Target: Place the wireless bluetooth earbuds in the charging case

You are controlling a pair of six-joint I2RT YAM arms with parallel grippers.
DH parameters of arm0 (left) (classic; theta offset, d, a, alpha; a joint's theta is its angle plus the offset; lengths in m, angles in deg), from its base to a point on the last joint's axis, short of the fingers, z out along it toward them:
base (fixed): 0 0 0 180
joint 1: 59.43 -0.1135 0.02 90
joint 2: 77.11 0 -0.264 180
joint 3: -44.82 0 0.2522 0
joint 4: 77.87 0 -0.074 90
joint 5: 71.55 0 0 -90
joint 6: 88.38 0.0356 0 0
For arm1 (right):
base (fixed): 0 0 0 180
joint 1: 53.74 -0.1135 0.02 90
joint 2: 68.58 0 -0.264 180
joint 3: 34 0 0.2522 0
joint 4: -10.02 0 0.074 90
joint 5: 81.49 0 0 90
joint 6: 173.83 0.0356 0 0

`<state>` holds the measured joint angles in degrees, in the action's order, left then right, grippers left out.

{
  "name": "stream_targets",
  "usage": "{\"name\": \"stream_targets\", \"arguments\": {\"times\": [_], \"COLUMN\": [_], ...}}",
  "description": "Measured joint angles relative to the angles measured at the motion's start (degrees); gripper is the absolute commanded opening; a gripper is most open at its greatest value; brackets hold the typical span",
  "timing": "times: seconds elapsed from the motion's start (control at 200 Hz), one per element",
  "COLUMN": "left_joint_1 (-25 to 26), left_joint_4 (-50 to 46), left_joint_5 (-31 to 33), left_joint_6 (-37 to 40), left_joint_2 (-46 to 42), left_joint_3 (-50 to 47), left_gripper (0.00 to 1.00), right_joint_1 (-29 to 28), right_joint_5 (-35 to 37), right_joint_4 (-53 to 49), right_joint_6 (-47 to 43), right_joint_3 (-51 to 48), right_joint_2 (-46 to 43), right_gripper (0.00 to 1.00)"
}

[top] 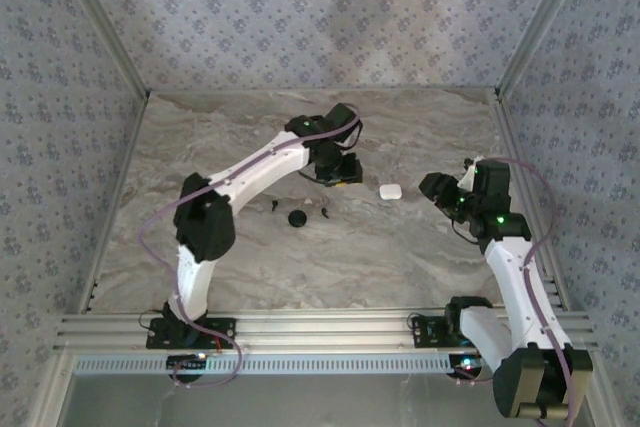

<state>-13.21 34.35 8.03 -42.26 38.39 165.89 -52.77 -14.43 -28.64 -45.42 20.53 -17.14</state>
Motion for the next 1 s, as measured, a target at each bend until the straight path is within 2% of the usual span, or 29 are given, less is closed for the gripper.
{"name": "stream_targets", "arguments": {"times": [0.155,0.39,0.53,0.555,0.595,0.999], "left_joint_1": [-0.9,-5.5,-6.0,-6.0,-6.0,-7.4], "left_joint_4": [-1.7,-0.2,-0.6,-0.6,-0.7,-1.8], "left_joint_5": [3.2,3.2,4.0,4.1,4.3,5.8], "left_joint_6": [-5.1,-12.9,-14.3,-14.3,-14.3,-12.5], "left_joint_2": [-5.7,-7.7,-7.7,-7.6,-7.6,-3.0], "left_joint_3": [-11.0,-24.3,-24.6,-24.5,-24.5,-21.6], "left_gripper": [0.4,0.46,0.48,0.55,0.57,0.59], "right_joint_1": [-1.9,-4.0,-4.7,-4.7,-4.7,-5.0], "right_joint_5": [1.2,2.7,3.2,3.3,3.6,4.3], "right_joint_4": [0.0,0.0,0.0,0.0,0.0,0.0], "right_joint_6": [0.4,1.1,1.2,1.3,1.3,1.3], "right_joint_3": [0.0,0.0,0.0,0.0,0.0,0.0], "right_joint_2": [0.5,0.5,0.5,0.5,0.5,0.7], "right_gripper": [0.52,0.52,0.52,0.52,0.52,0.52]}}
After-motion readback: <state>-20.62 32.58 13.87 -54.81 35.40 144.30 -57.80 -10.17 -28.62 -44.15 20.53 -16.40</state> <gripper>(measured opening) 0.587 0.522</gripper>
